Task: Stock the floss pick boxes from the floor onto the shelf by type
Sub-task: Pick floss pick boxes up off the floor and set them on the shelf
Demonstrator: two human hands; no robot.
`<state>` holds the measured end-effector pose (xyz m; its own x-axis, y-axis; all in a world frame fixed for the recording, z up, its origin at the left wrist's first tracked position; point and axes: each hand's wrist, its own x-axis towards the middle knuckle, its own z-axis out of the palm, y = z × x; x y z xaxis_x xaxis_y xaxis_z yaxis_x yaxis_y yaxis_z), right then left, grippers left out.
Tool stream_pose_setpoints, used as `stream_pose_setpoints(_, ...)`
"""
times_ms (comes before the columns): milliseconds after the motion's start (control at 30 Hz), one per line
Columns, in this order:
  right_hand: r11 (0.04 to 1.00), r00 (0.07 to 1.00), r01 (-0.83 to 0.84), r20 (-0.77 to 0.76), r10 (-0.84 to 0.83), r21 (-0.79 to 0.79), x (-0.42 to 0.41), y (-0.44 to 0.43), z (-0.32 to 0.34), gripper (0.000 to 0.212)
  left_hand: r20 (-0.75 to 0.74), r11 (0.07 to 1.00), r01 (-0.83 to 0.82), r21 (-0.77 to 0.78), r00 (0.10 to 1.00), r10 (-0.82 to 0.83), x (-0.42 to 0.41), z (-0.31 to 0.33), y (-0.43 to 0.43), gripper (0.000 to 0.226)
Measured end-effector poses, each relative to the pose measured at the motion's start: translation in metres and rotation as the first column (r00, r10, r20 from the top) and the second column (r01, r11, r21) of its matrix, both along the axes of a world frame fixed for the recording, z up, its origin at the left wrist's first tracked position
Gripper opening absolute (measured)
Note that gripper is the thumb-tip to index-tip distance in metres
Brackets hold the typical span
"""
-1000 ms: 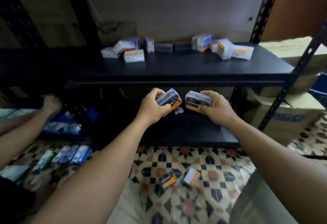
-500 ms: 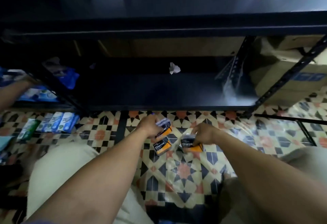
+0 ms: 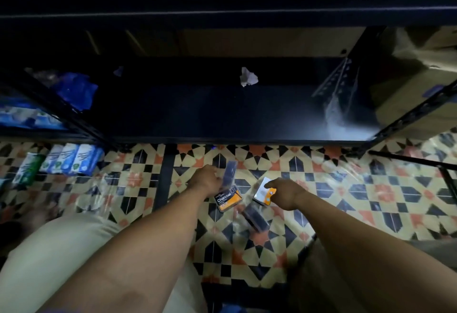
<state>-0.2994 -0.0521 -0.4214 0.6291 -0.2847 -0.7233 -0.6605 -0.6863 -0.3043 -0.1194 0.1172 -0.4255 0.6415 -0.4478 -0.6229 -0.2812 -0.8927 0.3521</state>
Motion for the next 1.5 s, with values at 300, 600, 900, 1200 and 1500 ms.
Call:
stream_pose_setpoints(300,0.992,0.982,0.096,0.155,-0.107,0.078,0.009,-0.005,0.057,0.038,-0.076,0.995,0.069,-0.067,0.994,-0.074,-0.012,0.053,0.003,0.052)
stream_pose_setpoints(600,0.996,0.930,-0.075,0.356,0.086,-0.046,0.030,-0.018,0.220,0.028,0.105,0.866,0.499,-0.028,0.863,-0.494,-0.004,0.243,-0.028,0.059)
stream_pose_setpoints(900,0.984,0.768,-0.056,0.623,0.151,-0.168,0.060,-0.049,0.378,0.035,0.407,0.797,0.593,-0.112,0.759,-0.508,0.034,0.405,-0.040,0.049)
stream_pose_setpoints(1200,0.989,0.575,0.128,0.808,-0.129,0.067,0.128,-0.103,0.395,0.025,0.477,0.830,0.464,-0.309,0.831,-0.287,0.109,0.417,-0.079,0.053)
stream_pose_setpoints(1500,0.919,0.572,0.320,0.820,0.006,-0.230,0.198,-0.143,0.362,0.045,0.563,0.808,0.299,-0.507,0.825,0.048,0.159,0.375,-0.150,0.049)
